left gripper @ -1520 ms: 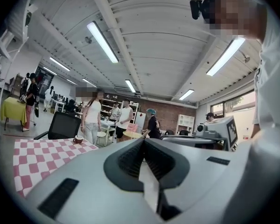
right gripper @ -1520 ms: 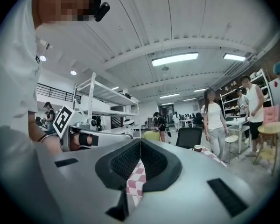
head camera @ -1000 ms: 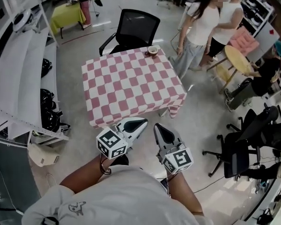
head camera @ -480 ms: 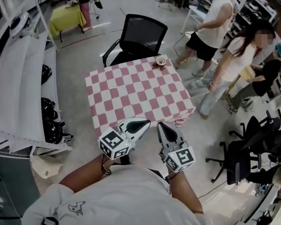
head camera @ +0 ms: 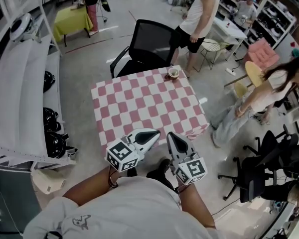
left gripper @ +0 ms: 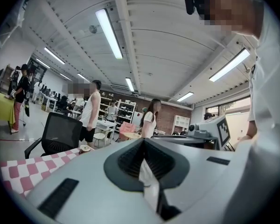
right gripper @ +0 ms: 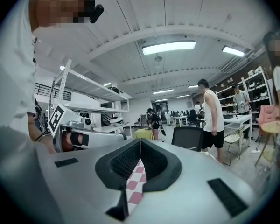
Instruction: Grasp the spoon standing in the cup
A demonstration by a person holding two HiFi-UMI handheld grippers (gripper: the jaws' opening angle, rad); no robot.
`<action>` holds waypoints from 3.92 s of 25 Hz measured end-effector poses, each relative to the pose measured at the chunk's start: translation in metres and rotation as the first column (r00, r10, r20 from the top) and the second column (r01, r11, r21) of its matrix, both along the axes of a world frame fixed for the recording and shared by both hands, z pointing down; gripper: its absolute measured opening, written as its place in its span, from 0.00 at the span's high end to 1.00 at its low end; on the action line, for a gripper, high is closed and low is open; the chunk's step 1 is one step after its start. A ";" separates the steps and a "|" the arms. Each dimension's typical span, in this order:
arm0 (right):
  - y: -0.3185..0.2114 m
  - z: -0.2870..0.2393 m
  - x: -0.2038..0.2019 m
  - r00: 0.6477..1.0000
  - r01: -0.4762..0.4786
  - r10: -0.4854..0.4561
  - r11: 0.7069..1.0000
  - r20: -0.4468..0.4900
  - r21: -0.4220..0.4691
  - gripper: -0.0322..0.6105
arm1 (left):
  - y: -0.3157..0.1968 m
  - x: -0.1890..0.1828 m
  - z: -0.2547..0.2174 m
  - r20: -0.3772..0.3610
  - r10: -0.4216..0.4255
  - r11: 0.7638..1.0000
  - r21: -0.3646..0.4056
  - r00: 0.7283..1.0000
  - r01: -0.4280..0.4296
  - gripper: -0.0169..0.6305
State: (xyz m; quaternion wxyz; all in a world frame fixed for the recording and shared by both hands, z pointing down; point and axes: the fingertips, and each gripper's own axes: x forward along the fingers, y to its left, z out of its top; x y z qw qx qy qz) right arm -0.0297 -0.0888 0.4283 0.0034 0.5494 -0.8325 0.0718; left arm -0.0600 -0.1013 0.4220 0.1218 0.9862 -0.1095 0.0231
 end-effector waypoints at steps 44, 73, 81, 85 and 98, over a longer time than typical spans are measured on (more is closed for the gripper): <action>-0.178 0.035 0.270 0.992 0.126 -0.127 0.991 -0.008 -0.043 0.90 | -0.185 0.253 0.032 0.069 -0.206 0.978 0.000 0.976 0.207 0.96; -0.381 0.201 0.233 0.970 0.125 -0.169 0.964 -0.173 -0.236 0.76 | -0.340 0.203 0.175 0.199 -0.264 0.950 -0.113 0.944 0.290 0.96; -0.422 0.257 0.225 0.942 0.120 -0.198 0.953 -0.273 -0.277 0.74 | -0.371 0.205 0.215 0.224 -0.268 0.943 -0.135 0.937 0.303 0.96; -0.438 0.278 0.219 0.924 0.122 -0.214 0.950 -0.317 -0.287 0.74 | -0.380 0.206 0.229 0.232 -0.268 0.941 -0.146 0.935 0.306 0.96; -0.470 0.317 0.218 0.869 0.107 -0.242 0.944 -0.431 -0.313 0.77 | -0.389 0.205 0.253 0.256 -0.264 0.933 -0.176 0.930 0.313 0.96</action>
